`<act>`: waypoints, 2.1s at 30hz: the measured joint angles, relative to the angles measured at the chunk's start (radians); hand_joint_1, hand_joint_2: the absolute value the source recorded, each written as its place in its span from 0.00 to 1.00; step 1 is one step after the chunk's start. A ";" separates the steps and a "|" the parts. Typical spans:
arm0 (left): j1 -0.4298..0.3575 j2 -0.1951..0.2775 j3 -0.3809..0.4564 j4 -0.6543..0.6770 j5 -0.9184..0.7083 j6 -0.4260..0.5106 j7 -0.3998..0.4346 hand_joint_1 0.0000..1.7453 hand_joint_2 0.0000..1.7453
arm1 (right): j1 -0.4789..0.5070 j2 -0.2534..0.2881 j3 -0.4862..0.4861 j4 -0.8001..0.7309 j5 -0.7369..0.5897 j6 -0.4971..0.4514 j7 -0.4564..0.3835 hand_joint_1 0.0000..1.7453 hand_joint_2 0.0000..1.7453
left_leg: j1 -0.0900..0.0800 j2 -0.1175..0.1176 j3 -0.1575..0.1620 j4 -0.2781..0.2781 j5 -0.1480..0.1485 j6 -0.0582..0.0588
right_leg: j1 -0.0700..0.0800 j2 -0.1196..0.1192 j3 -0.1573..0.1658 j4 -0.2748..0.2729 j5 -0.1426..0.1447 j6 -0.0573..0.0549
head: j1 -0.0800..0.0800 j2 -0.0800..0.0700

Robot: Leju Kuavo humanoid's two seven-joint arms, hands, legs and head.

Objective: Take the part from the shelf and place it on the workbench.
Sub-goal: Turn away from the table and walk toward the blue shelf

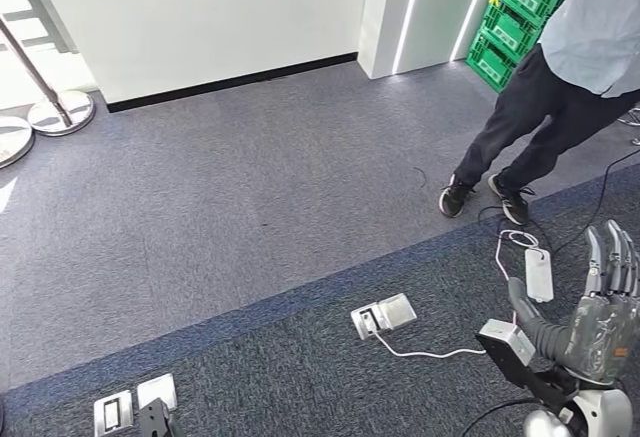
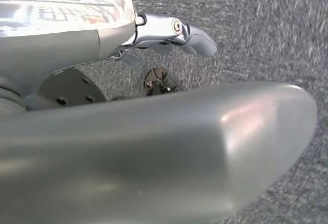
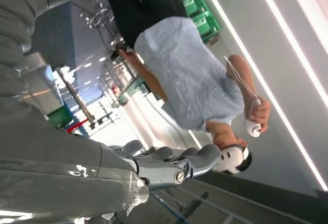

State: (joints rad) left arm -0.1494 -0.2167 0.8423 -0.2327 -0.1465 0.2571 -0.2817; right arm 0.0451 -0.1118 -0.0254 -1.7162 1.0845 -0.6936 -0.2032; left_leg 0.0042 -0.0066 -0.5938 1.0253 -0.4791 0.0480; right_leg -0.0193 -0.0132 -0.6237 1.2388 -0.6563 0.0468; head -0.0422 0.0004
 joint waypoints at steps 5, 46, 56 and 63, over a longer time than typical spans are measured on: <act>0.002 -0.001 0.001 0.000 0.000 0.004 -0.004 0.00 0.00 | 0.033 0.016 -0.032 -0.012 -0.048 -0.001 -0.013 0.00 1.00 | -0.009 -0.056 0.004 0.001 0.002 0.001 | 0.005 0.043 0.055 -0.143 0.115 -0.023 | -0.001 0.000; 0.036 0.006 0.086 0.000 0.000 0.070 -0.003 0.00 0.00 | -0.064 0.200 -1.065 1.418 -0.079 0.098 0.122 0.00 1.00 | 0.002 -0.017 -0.083 0.218 -0.136 -0.050 | 0.000 0.008 0.111 -0.255 0.133 -0.053 | -0.007 0.000; 0.037 0.006 0.087 0.000 0.000 0.070 -0.004 0.00 0.00 | -0.076 0.204 -1.077 1.443 -0.079 0.129 0.133 0.00 1.00 | -0.002 0.059 0.030 -0.003 -0.027 -0.030 | 0.007 -0.081 0.136 -0.253 0.111 -0.015 | -0.005 0.000; 0.037 0.005 0.087 0.000 0.000 0.073 -0.005 0.00 0.00 | -0.076 0.206 -1.082 1.450 -0.074 0.176 0.140 0.00 1.00 | -0.005 -0.005 0.030 -0.008 -0.020 -0.002 | 0.002 0.007 0.001 0.052 -0.037 -0.006 | -0.004 0.000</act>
State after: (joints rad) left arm -0.1119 -0.2121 0.9297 -0.2327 -0.1466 0.3305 -0.2872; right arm -0.0304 0.0946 -1.1077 -0.2665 1.0101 -0.5179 -0.0629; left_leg -0.0004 -0.0118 -0.5638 1.0175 -0.4992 0.0457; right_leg -0.0175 -0.0065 -0.6227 1.2909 -0.6928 0.0411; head -0.0461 0.0005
